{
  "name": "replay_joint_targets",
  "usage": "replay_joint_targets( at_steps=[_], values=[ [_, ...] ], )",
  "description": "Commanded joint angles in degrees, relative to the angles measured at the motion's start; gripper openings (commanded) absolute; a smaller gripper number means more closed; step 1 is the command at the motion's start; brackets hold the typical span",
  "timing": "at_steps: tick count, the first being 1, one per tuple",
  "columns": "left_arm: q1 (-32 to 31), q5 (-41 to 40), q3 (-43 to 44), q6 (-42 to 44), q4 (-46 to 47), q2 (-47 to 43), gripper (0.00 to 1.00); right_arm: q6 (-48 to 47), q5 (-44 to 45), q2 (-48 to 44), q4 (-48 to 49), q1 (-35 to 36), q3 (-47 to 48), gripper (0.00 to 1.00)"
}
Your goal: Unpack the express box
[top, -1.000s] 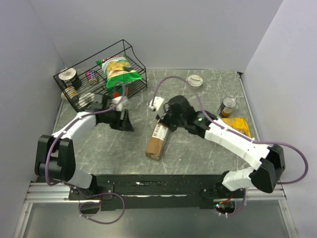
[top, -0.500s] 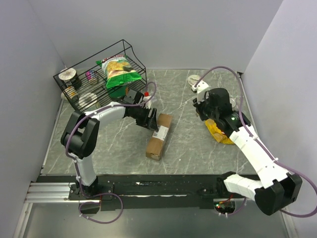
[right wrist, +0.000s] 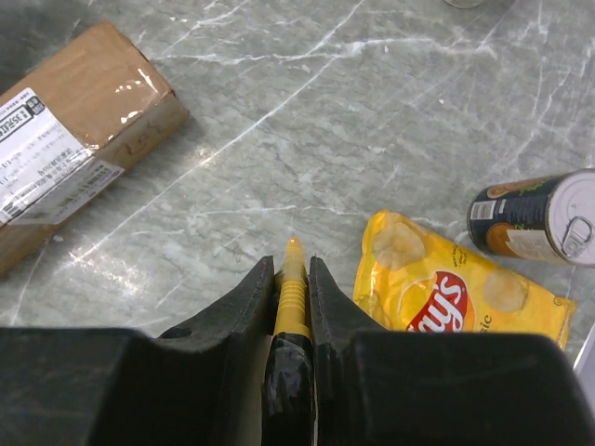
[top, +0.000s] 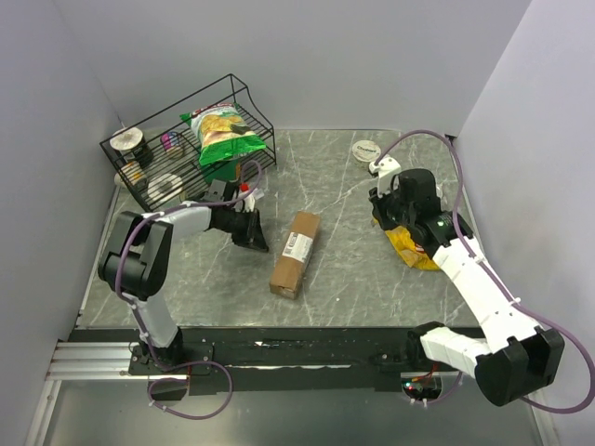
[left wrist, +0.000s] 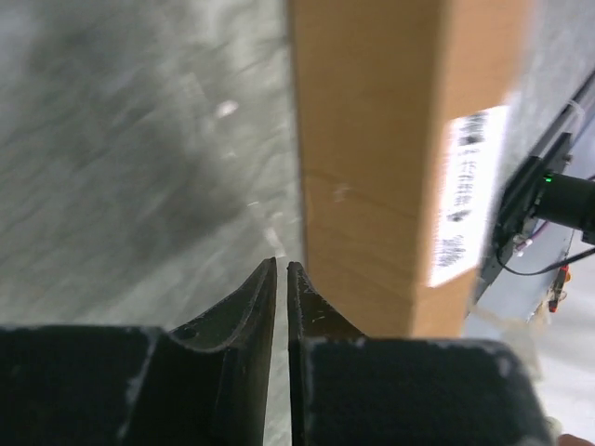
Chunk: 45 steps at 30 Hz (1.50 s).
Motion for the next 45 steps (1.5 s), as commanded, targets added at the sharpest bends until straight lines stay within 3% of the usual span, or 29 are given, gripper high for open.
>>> replay_joint_targets(
  at_steps=[1, 5, 6, 9, 11, 21, 25, 29, 35, 38, 45],
  values=[
    [1.0, 0.1, 1.7, 2.5, -1.2, 1.9, 0.14, 0.9, -1.2, 0.8, 1.7, -0.5, 1.4, 0.00],
    [2.9, 0.3, 4.2, 3.8, -4.0, -0.2, 0.14, 1.0, -1.4, 2.4, 1.9, -0.5, 2.6, 0.00],
    [3.4, 2.6, 3.4, 3.7, -1.3, -4.2, 0.28, 1.0, -1.5, 2.7, 2.0, -0.5, 2.8, 0.00],
    [2.1, 6.1, 0.8, 3.5, 3.7, -10.5, 0.55, 1.0, -1.6, 3.2, 2.4, -0.5, 3.0, 0.00],
    [0.6, 5.4, 1.2, 4.5, 2.5, -10.5, 0.61, 1.3, -1.9, 3.4, 2.8, -0.4, 2.5, 0.00],
    [-6.1, 0.1, 9.7, 6.5, -3.4, 1.6, 0.64, 1.3, -1.9, 3.4, 3.2, -0.5, 3.1, 0.00],
    [-7.5, -0.8, 11.3, 7.3, -5.1, 4.0, 0.58, 1.2, -1.9, 2.6, 3.3, -0.4, 2.4, 0.00],
    [-7.1, 0.0, 10.0, 7.8, -5.9, 3.6, 0.35, 1.4, -2.1, 1.1, 3.2, -1.1, 1.0, 0.00],
    [-5.7, 1.6, 5.1, 7.4, -3.6, 3.0, 0.21, 1.7, -2.3, 0.3, 2.8, -1.9, -0.4, 0.00],
    [-4.7, -0.4, 4.1, 7.8, -3.4, 3.1, 0.15, 1.7, -2.4, 1.0, 2.5, -2.2, 0.1, 0.00],
    [-1.0, -1.9, 2.5, 9.1, -5.4, 5.7, 0.12, 2.0, -3.3, 4.2, 3.0, -2.2, 2.9, 0.00]
  ],
)
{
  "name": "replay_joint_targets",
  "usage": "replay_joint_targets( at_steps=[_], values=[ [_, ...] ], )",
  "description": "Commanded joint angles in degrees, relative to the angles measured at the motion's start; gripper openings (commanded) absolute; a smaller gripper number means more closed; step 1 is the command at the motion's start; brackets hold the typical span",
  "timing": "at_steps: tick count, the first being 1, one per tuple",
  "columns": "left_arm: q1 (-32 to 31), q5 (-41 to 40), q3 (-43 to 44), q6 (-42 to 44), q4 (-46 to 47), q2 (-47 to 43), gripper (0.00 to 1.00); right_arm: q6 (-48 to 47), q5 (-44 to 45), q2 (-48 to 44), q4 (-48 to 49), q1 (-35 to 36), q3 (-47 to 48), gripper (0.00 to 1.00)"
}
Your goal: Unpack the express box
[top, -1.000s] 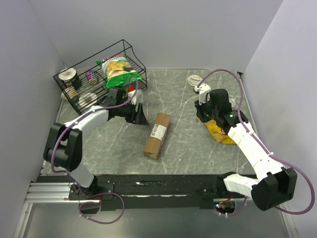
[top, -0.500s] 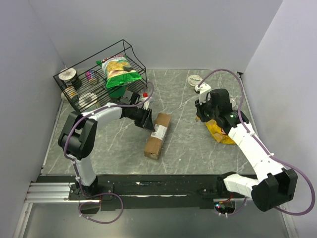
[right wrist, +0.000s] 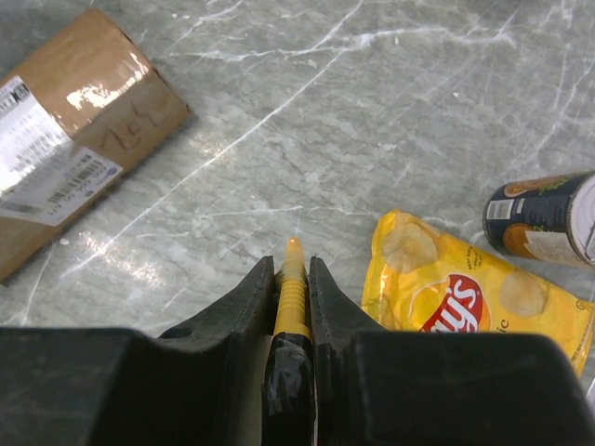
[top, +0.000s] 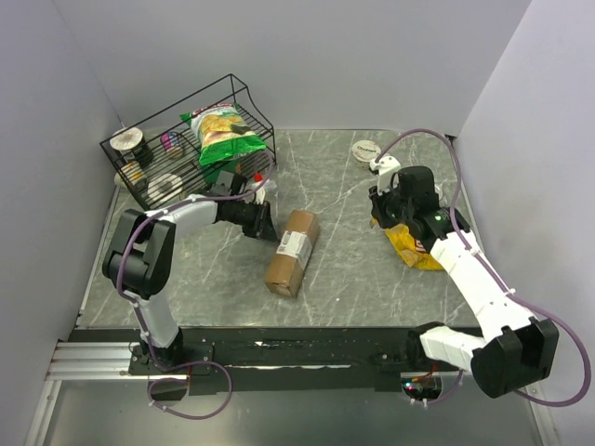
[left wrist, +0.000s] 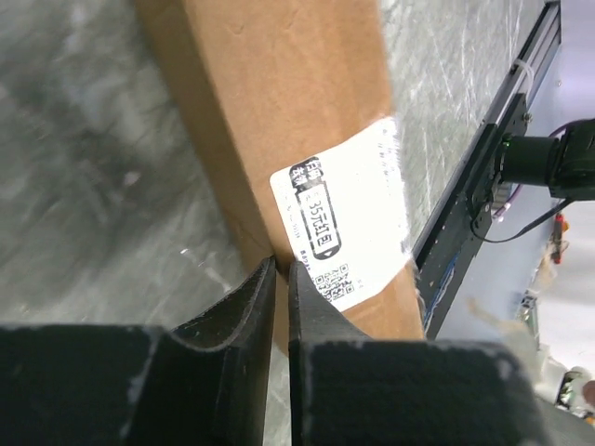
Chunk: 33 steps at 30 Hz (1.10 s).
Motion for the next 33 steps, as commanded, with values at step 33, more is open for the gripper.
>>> replay_joint_targets(
  at_steps=[33],
  values=[
    [-6.5, -22.4, -7.3, 49.5, -11.6, -8.8, 0.38, 1.3, -3.2, 8.3, 3.3, 0.2, 7.9, 0.00]
  ],
)
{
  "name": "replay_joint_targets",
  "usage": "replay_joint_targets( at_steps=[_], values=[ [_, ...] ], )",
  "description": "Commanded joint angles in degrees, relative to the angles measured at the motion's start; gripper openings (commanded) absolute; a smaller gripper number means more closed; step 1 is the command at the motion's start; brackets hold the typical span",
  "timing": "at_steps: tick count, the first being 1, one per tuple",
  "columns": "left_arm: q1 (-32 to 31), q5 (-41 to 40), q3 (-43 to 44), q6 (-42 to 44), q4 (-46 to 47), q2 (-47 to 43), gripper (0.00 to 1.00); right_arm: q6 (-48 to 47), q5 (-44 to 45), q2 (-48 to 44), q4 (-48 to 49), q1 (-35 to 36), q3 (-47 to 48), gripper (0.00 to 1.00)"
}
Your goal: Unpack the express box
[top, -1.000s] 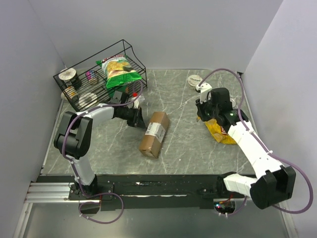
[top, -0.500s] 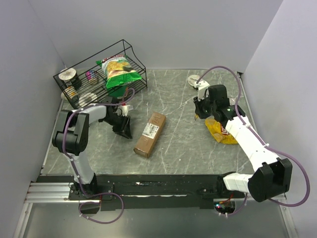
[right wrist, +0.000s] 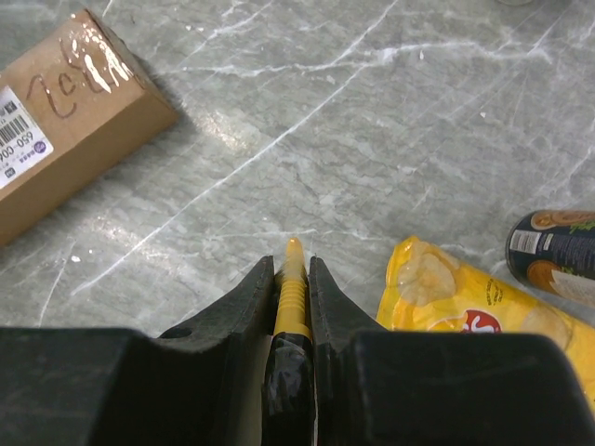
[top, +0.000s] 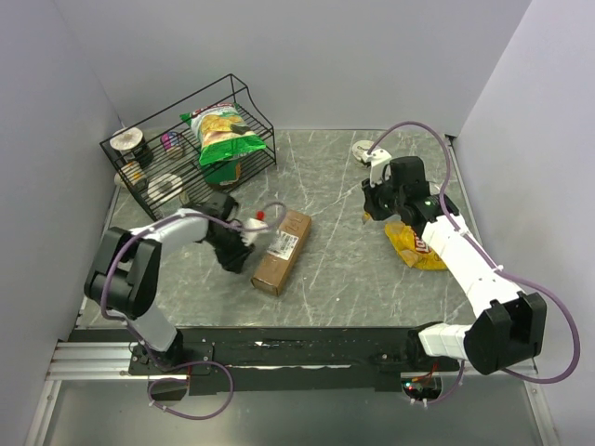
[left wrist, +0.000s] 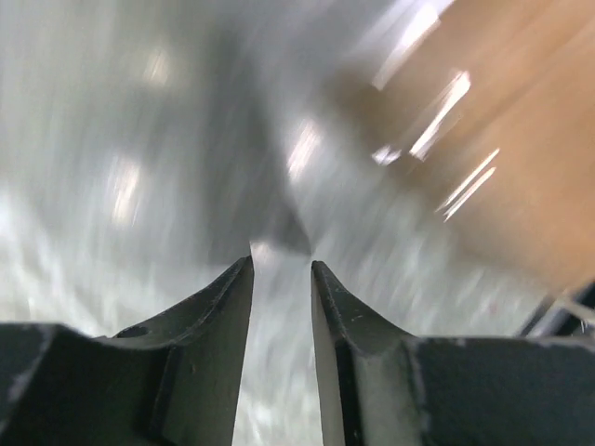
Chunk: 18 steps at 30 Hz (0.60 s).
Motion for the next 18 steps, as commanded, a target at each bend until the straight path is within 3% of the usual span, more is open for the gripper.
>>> replay_joint_targets(
  at_steps=[1, 3, 6, 11, 14, 18],
  values=[
    [-10.7, 1.8, 4.2, 2.9, 8.3, 1.7, 0.38, 1.0, -0.5, 0.6, 1.7, 0.2, 4.2, 0.00],
    [-16.8, 4.8, 6.7, 4.1, 7.4, 4.2, 0.38, 0.9, -0.5, 0.3, 1.7, 0.2, 4.3, 0.00],
    [-19.6, 9.5, 13.6, 5.5, 7.2, 9.6, 0.39, 0.7, 0.0, -0.2, 1.3, 0.2, 4.4, 0.00],
    [-24.0, 18.7, 33.2, 8.9, 1.1, 22.3, 0.48, 0.5, 1.2, -1.1, 0.9, 0.2, 3.0, 0.00],
    [-25.5, 21.2, 36.6, 6.1, 4.1, 22.9, 0.53, 0.0, 2.6, -2.1, 0.8, 0.2, 2.3, 0.00],
    [-23.1, 22.0, 42.2, 7.0, -5.4, 22.9, 0.54, -1.1, 5.2, -3.5, -0.1, -0.1, 1.7, 0.00]
  ],
)
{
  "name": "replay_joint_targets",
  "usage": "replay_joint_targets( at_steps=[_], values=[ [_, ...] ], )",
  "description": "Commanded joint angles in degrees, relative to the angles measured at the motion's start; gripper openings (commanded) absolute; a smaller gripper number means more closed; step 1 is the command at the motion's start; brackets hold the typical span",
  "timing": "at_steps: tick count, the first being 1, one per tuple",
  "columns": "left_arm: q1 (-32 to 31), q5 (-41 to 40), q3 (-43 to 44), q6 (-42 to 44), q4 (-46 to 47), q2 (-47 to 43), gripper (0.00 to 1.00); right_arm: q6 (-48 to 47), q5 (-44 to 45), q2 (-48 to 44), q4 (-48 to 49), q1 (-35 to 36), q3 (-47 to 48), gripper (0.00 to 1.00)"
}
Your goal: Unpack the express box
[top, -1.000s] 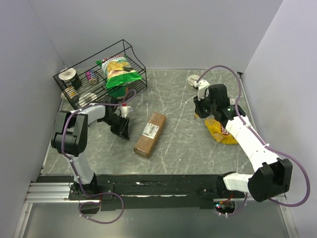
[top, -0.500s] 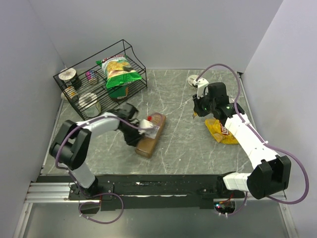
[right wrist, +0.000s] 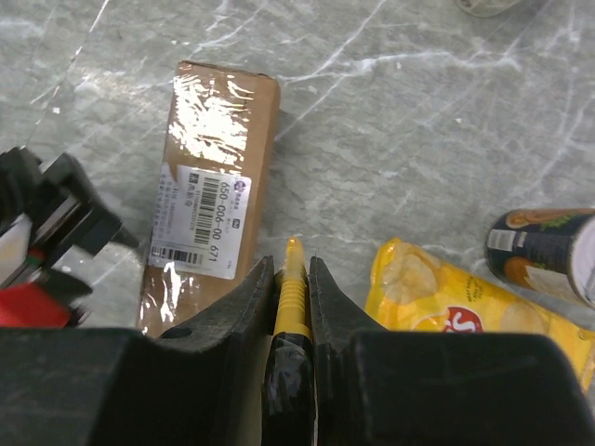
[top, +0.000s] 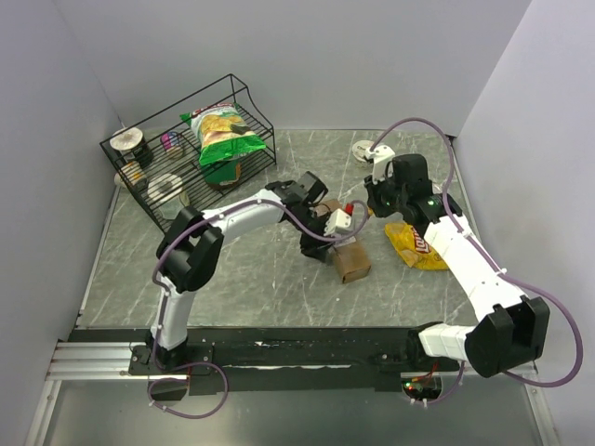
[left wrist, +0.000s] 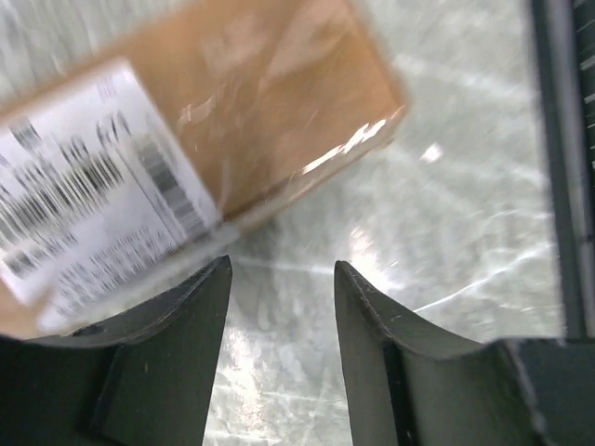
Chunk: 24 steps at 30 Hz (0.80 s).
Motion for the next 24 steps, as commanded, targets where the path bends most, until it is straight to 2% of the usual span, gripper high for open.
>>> replay_joint_targets(
  at_steps=[1, 2, 4, 6, 9, 13, 14, 15, 20, 24],
  values=[
    [2.8, 6.9, 5.5, -1.1, -6.7, -2.3, 0.55, -1.2, 3.7, -3.5, 0.1, -0.2, 0.1, 0.00],
    [6.0, 7.4, 5.2, -3.9, -4.4, -2.9, 0.55, -1.2, 4.0, -3.8, 0.1, -0.3, -0.3, 0.00],
    [9.8, 7.1, 4.5, -15.0, 1.0, -4.4, 0.58, -1.4, 4.7, -4.9, 0.6, -0.8, -1.4, 0.00],
    [11.1, 3.1, 4.7, -24.2, 9.1, -4.5, 0.62, -1.1, 4.6, -5.8, 1.3, -1.2, -2.3, 0.00],
    [11.3, -2.0, 8.1, -34.5, 16.0, -1.4, 0.75, -0.5, 4.3, -6.7, 1.9, -2.5, -3.8, 0.00],
    [11.6, -4.7, 23.1, -43.1, 14.1, 10.0, 0.79, 0.1, 3.8, -7.1, 1.0, -4.4, -3.8, 0.00],
    [11.8, -4.5, 24.8, -43.9, 14.4, 11.4, 0.79, 0.2, 3.8, -7.3, 0.6, -4.9, -3.7, 0.00],
    [12.0, -4.0, 26.1, -48.5, 15.6, 12.4, 0.79, 0.5, 3.6, -7.3, 0.4, -5.2, -3.8, 0.00],
    [11.4, -1.0, 26.2, -51.7, 19.3, 16.5, 0.82, 1.3, 2.9, -7.7, -0.4, -6.2, -4.2, 0.00],
    [11.2, -2.7, 22.8, -52.6, 18.0, 17.1, 0.79, 1.6, 2.7, -7.8, -0.8, -6.4, -4.3, 0.00]
  ],
)
